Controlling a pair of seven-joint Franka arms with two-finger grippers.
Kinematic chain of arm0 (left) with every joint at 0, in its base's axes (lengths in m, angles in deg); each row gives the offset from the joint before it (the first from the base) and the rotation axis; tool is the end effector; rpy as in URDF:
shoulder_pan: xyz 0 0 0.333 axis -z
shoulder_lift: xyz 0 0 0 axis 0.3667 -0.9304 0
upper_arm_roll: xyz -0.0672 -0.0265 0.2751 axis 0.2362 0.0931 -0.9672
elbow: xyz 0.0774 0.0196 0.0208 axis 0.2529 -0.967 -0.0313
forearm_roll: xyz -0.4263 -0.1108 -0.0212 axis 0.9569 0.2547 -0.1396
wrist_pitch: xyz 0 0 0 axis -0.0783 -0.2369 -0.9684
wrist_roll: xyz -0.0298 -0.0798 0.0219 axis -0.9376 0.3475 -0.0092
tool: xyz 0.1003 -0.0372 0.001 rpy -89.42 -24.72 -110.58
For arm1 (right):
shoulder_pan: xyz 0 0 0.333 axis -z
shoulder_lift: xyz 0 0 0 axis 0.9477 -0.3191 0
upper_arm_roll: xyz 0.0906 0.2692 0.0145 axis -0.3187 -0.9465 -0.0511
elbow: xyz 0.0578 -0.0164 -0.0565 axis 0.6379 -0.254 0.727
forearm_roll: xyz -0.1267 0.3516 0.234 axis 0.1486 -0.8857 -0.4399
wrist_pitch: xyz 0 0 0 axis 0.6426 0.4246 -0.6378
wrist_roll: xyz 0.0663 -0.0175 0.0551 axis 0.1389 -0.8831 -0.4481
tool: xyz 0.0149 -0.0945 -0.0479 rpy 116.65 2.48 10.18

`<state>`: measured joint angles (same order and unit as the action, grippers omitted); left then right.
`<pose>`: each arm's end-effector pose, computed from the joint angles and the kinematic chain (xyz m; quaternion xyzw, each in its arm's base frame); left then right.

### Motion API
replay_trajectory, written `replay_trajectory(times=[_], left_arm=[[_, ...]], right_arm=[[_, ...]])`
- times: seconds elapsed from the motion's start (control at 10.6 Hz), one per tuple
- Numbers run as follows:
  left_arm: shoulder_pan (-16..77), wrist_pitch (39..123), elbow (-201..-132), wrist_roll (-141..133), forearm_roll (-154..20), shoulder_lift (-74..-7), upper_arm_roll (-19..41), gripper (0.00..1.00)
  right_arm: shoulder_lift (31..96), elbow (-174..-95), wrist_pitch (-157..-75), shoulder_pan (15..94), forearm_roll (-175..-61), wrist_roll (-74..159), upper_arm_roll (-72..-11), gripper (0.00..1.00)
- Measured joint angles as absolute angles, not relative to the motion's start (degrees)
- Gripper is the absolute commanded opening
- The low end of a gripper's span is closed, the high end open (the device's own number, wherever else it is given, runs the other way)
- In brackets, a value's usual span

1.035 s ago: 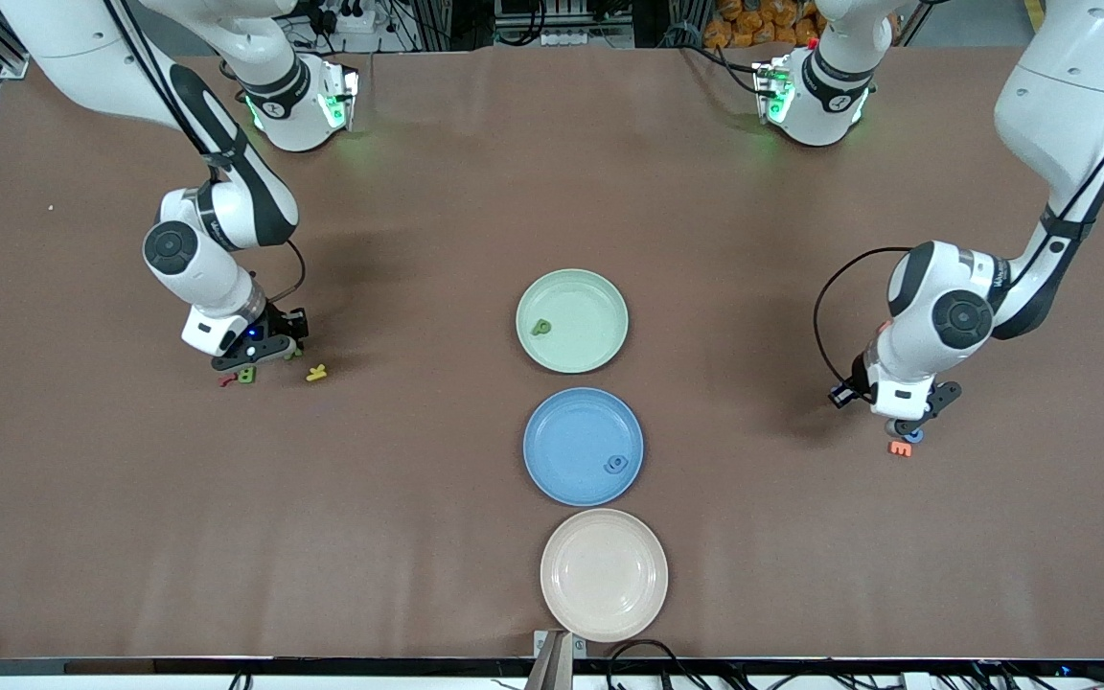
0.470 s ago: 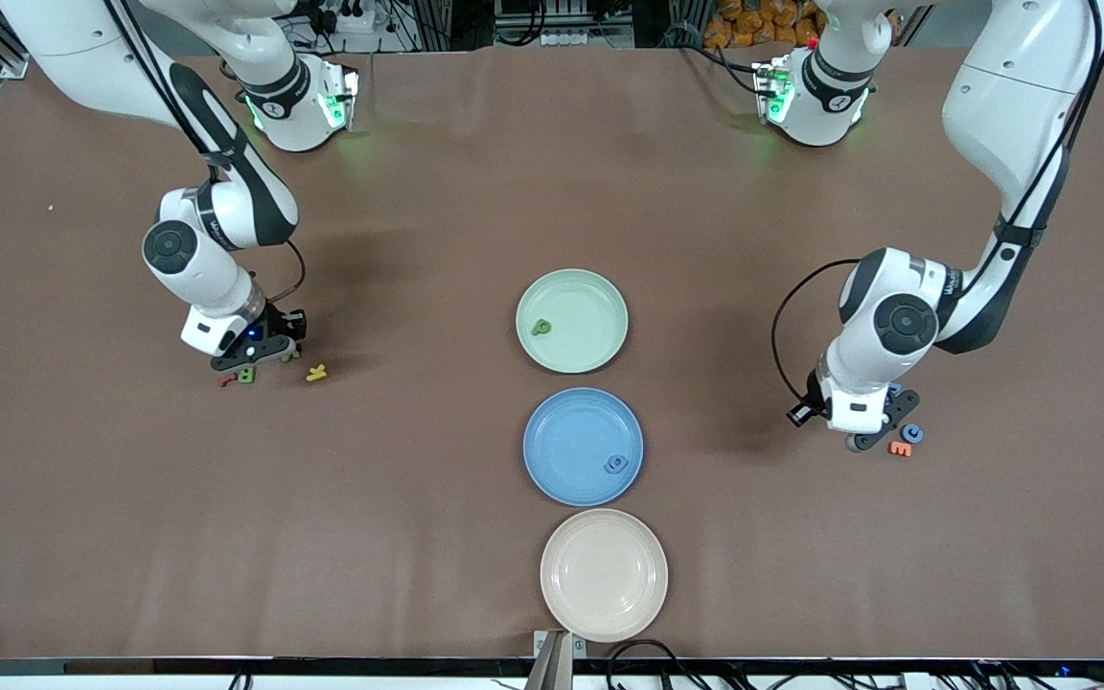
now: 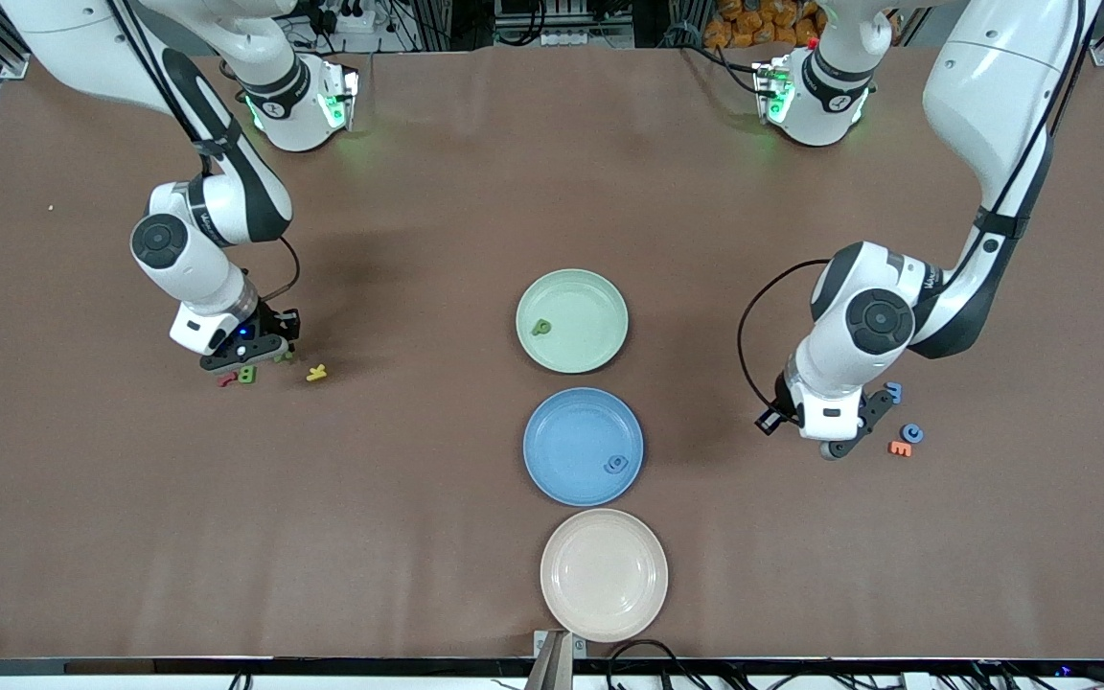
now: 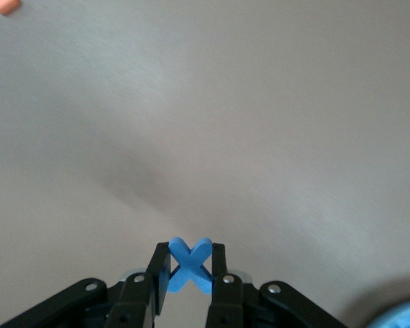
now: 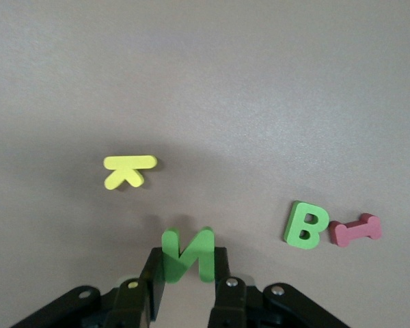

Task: Sort letters by color into matching plates
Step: 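Carry blue x and green n toward their plates with both grippers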

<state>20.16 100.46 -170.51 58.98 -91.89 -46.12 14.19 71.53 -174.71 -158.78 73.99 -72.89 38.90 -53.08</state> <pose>0.6453 -0.2203 0.2070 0.9341 0.3546 0.0328 0.0266 0.5079 0.0432 0.1279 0.9857 0.1649 0.0304 0.0138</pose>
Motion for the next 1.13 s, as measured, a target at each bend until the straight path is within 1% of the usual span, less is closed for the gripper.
replay_trajectory(times=[0.56,0.94,1.13], left_arm=[[27.45,100.62,-164.72,59.20,-89.41,-48.52,15.07,0.00],[33.31,102.08,-164.03,57.14,-101.80,-50.31,15.04,0.00],[34.46,102.09,-163.90,51.76,-102.55,-51.23,15.01,0.00]], right_arm=[[74.84,-174.07,-155.34,73.71,-72.92,48.42,-57.75,0.00],[74.89,-171.83,-153.85,69.87,-72.92,60.74,-60.53,0.00],[74.89,-169.86,-151.95,67.50,-72.92,67.17,-62.47,0.00]])
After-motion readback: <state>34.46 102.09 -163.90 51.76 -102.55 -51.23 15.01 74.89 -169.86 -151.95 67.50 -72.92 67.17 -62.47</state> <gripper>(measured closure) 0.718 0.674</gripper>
